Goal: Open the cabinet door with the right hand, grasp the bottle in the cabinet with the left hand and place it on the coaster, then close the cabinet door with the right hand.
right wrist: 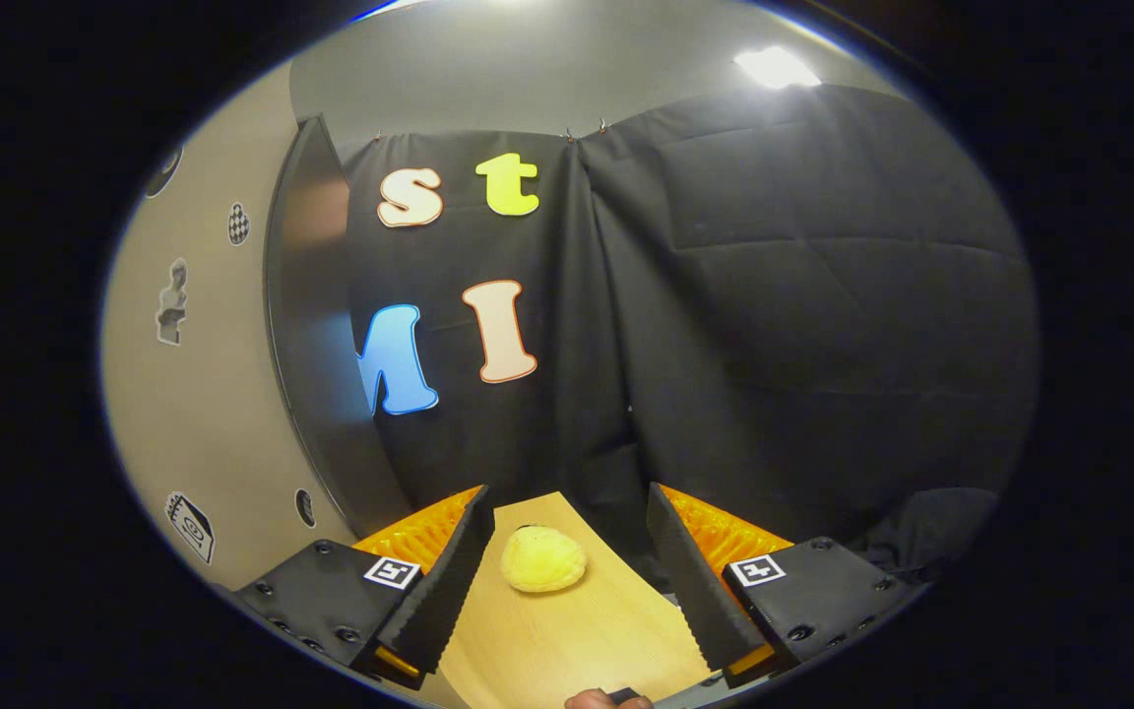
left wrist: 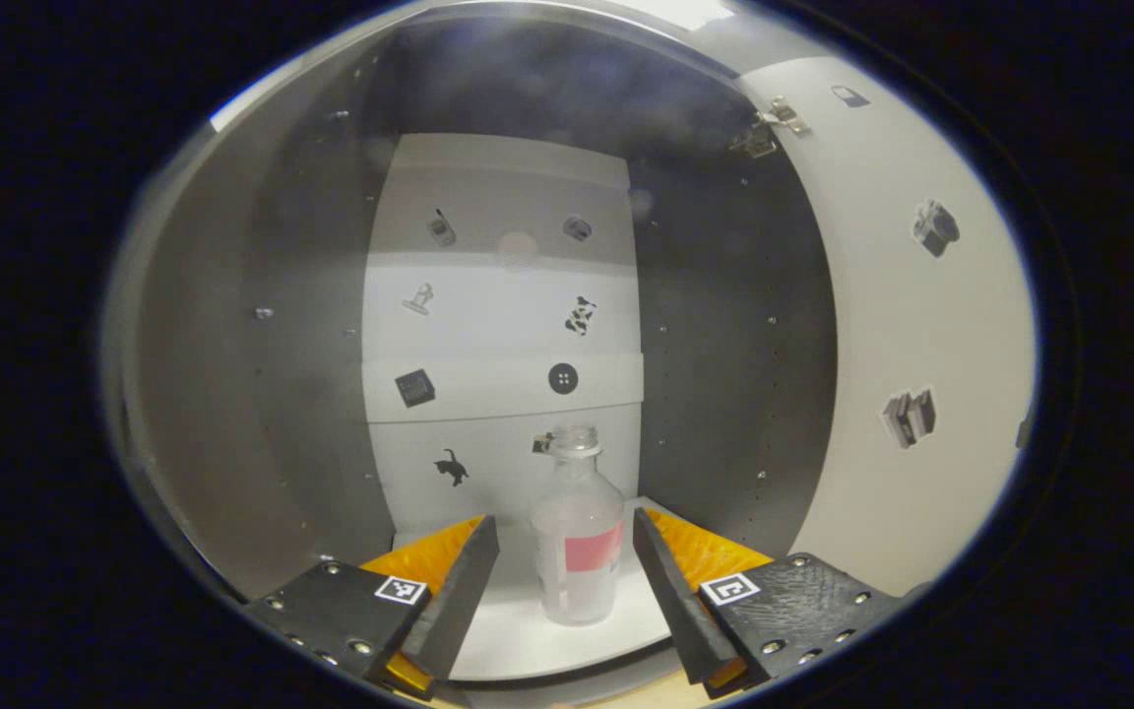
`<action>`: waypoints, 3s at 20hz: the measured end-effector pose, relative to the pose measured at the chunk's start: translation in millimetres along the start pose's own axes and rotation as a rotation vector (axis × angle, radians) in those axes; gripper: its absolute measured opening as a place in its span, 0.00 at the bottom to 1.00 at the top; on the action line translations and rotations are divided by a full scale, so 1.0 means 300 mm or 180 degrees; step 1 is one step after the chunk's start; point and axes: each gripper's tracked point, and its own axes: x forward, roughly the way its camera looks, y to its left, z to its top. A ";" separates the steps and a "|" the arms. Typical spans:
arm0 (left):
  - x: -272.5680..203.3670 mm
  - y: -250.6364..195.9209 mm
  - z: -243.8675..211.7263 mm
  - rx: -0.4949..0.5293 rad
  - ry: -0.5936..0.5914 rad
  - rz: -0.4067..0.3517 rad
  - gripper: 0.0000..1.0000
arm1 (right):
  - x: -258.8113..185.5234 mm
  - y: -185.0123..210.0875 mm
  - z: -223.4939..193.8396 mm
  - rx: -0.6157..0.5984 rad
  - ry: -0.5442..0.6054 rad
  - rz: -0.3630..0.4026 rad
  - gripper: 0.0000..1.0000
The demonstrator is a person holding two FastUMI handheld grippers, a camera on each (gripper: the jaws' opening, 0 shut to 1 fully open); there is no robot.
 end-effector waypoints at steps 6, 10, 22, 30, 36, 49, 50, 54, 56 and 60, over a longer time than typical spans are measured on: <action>0.123 -0.008 -0.082 -0.0096 0.0112 -0.0026 0.85 | 0.034 -0.019 -0.011 0.0072 0.0092 -0.0160 0.98; 0.152 -0.001 -0.092 -0.0174 0.0081 0.0006 0.83 | 0.061 -0.020 -0.012 0.0061 0.0155 -0.0173 0.93; -0.007 -0.015 -0.013 -0.0215 -0.0221 0.0080 0.71 | 0.109 0.033 -0.007 -0.0046 0.0179 0.0205 0.93; -0.480 -0.006 0.023 -0.0044 -0.0405 0.0351 0.69 | 0.068 0.095 -0.015 -0.0087 0.0163 0.0596 0.93; -0.899 -0.009 -0.126 -0.0006 -0.0396 0.0799 0.71 | 0.043 0.113 -0.025 -0.0107 0.0179 0.0845 0.98; -1.216 -0.020 -0.796 -0.0006 -0.0027 0.1689 0.69 | -0.016 0.132 -0.034 -0.0342 0.0050 0.1170 0.98; -1.210 -0.025 -0.842 -0.0019 0.0020 0.1691 0.69 | -0.010 0.126 -0.033 -0.0379 0.0023 0.1160 0.98; -1.166 -0.062 -1.006 -0.0071 0.0132 0.1598 0.71 | -0.017 0.095 -0.072 -0.0575 0.0156 0.1140 0.98; -1.146 -0.078 -1.062 -0.0047 0.0129 0.1542 0.69 | -0.018 0.080 -0.079 -0.0646 0.0177 0.1110 0.98; -1.126 -0.074 -1.191 -0.0097 0.0188 0.1569 0.69 | -0.013 0.053 -0.096 -0.0784 0.0232 0.0998 0.98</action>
